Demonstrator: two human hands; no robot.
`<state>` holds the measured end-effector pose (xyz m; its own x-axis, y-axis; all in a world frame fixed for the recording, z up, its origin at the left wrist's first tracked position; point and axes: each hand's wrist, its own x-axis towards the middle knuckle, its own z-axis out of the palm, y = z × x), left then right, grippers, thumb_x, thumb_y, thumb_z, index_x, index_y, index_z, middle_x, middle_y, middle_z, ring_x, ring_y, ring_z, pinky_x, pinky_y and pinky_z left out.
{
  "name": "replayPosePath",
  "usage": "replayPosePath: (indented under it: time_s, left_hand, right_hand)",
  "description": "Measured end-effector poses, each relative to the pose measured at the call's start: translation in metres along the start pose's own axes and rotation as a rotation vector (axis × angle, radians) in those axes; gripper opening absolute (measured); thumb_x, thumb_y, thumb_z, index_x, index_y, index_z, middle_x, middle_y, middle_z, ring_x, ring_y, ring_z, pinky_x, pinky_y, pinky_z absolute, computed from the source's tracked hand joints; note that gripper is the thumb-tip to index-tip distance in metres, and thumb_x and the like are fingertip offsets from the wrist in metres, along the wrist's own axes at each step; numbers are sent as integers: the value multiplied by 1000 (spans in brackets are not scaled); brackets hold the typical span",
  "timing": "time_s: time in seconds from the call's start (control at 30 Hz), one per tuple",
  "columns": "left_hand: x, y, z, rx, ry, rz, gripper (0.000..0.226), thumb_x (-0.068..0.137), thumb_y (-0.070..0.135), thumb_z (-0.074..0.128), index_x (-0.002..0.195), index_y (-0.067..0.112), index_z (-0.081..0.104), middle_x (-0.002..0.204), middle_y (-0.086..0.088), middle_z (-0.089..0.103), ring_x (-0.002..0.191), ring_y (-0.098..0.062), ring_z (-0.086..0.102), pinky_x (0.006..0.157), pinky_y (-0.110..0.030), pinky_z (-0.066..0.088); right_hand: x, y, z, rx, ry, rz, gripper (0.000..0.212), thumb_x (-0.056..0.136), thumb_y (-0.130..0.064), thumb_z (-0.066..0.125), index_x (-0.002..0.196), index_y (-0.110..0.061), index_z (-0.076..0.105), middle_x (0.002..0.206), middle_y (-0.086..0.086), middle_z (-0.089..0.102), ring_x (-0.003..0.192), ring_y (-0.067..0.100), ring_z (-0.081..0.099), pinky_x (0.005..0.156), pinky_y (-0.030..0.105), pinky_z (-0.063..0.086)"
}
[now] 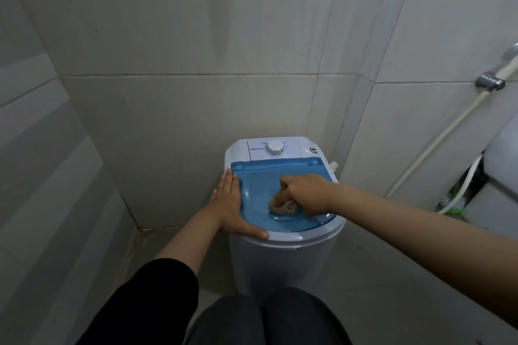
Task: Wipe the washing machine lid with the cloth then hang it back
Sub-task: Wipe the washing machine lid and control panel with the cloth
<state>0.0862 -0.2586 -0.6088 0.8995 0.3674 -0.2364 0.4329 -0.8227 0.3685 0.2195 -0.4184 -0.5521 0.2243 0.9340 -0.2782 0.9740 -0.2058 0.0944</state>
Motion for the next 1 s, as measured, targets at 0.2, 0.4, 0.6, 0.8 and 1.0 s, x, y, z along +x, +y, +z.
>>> replayPosePath:
  time_s: [0.2,0.4,0.6,0.8,1.0]
  left_hand:
    - [3,3,1,15,-8,4,162,35,83,67,144,6,-25,152,-10,-35,141,-24,-29,119,-48,-5]
    - [2,2,0,19,-1,2,161,37,82,68,144,5,-24,153,-9,-33,141,-23,-28,119,-49,-2]
    - [2,2,-2,11,-6,-2,162,34,84,66,144,6,-24,153,-10,-33,141,-23,-28,119,-48,-4]
    - [3,2,0,-10,11,-1,162,35,81,69,144,6,-23,153,-10,-33,142,-24,-27,119,-48,-3]
    - [3,1,0,-15,15,3,161,36,80,70,144,7,-25,153,-10,-34,142,-25,-27,117,-46,-6]
  right_hand:
    - [1,2,-19,-153,-148,21,41,88,-17,54,124,-36,56,120,6,49,102,29,57,79,36,38]
    - [11,-6,-30,-299,-242,77,31,89,-19,50,117,-27,60,122,8,52,104,31,57,83,39,36]
    - [13,-12,-32,-311,-310,195,28,89,-28,48,110,-15,62,114,7,62,86,26,56,73,38,40]
    - [-36,18,13,149,35,249,41,78,-4,54,116,-18,61,107,9,55,99,28,59,79,37,49]
    - [-83,6,72,286,403,318,57,75,6,53,127,-16,57,104,12,56,95,34,58,77,40,52]
